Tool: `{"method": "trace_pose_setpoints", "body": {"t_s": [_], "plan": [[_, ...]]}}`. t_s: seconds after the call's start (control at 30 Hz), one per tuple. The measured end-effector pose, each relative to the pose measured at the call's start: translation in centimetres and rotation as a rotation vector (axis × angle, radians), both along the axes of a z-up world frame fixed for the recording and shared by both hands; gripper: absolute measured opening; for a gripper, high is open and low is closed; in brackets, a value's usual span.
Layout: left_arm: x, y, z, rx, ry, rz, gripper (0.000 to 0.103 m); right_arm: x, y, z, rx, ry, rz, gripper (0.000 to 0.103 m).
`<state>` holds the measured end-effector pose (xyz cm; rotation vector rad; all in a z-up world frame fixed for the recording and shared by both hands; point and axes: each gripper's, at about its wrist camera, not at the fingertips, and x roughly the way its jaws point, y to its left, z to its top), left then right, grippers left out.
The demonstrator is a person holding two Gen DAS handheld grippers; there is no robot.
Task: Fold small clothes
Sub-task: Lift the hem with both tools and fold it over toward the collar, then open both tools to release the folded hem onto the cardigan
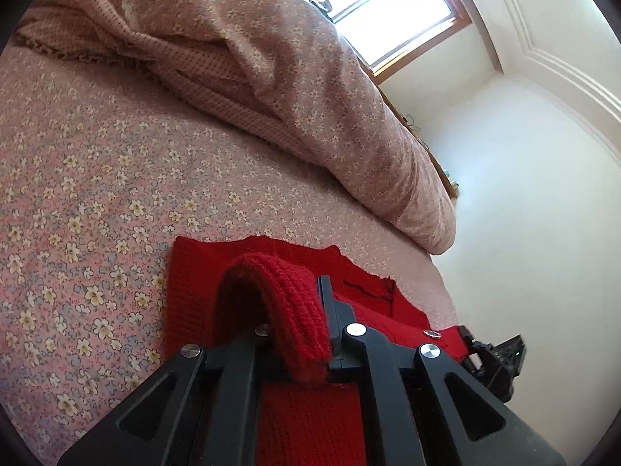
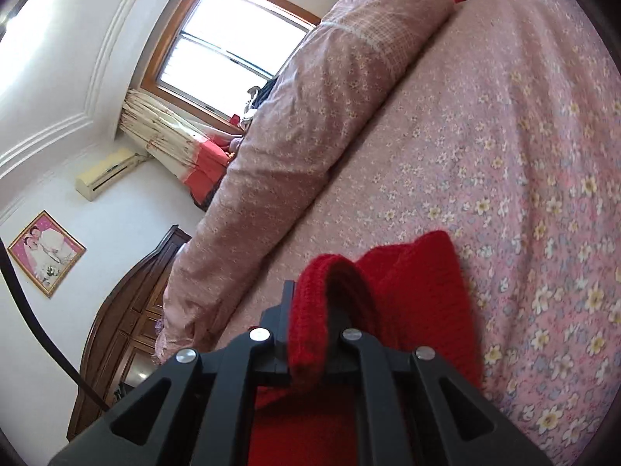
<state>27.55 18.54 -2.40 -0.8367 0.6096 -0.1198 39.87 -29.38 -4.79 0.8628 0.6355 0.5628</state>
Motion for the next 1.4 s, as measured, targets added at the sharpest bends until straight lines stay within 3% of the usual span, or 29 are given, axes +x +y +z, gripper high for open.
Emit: {"method": "trace_pose_setpoints", "body": {"t_s": [0.17,0.3,0.47,0.5,0.57,0.6,0.63,0.67,0.8,1.13,1.27,1.4], "plan": [[0.3,-0.8,-0.1,0.009,-0.006,0.000,0.000,-0.4,0.3,0.5,-0.073,-0.020,0.003,0.008],[0.8,-0.7,0.0,0.003,-0.003,-0.015,0.001,-0.3,0.1,0.0,-0.058,-0.007,-0.003,0.008],[1.8,-0.4,-0.7,-0.025,0.063,-0.022,0.017,0.2,-0.4,-1.4,0.029,0.036,0.016,0.015],[1.8,-0.4,-0.8,-0.032,0.067,-0.021,0.018,0.3,-0.6,-1.6,0.044,0.047,0.012,0.019],[1.8,-0.2,-1.0,-0.048,0.080,-0.020,0.022,0.2,-1.2,-1.8,0.068,0.067,-0.008,0.053],[1.7,-0.1,-1.0,-0.060,0.083,-0.021,0.023,0.1,-1.5,-1.9,0.076,0.070,-0.017,0.062],[1.5,0.0,-0.9,-0.065,0.081,-0.022,0.024,0.0,-1.9,-1.8,0.082,0.068,-0.035,0.078],[1.3,0.2,-0.7,-0.065,0.076,-0.022,0.026,-0.2,-2.2,-1.8,0.087,0.065,-0.045,0.084],[0.7,0.5,-0.1,-0.042,0.060,-0.016,0.031,-0.4,-2.9,-2.3,0.120,0.071,-0.050,0.084],[-0.1,0.4,-1.1,-0.010,0.140,-0.024,0.031,-0.4,-2.8,-2.0,0.077,0.072,-0.040,0.084],[-0.5,0.1,-1.1,0.010,0.151,-0.019,0.031,-0.4,-2.9,-1.0,0.010,0.061,-0.042,0.084],[-1.2,0.4,0.2,0.069,0.138,0.007,0.031,-0.5,-2.9,0.9,-0.139,0.026,-0.044,0.084]]}}
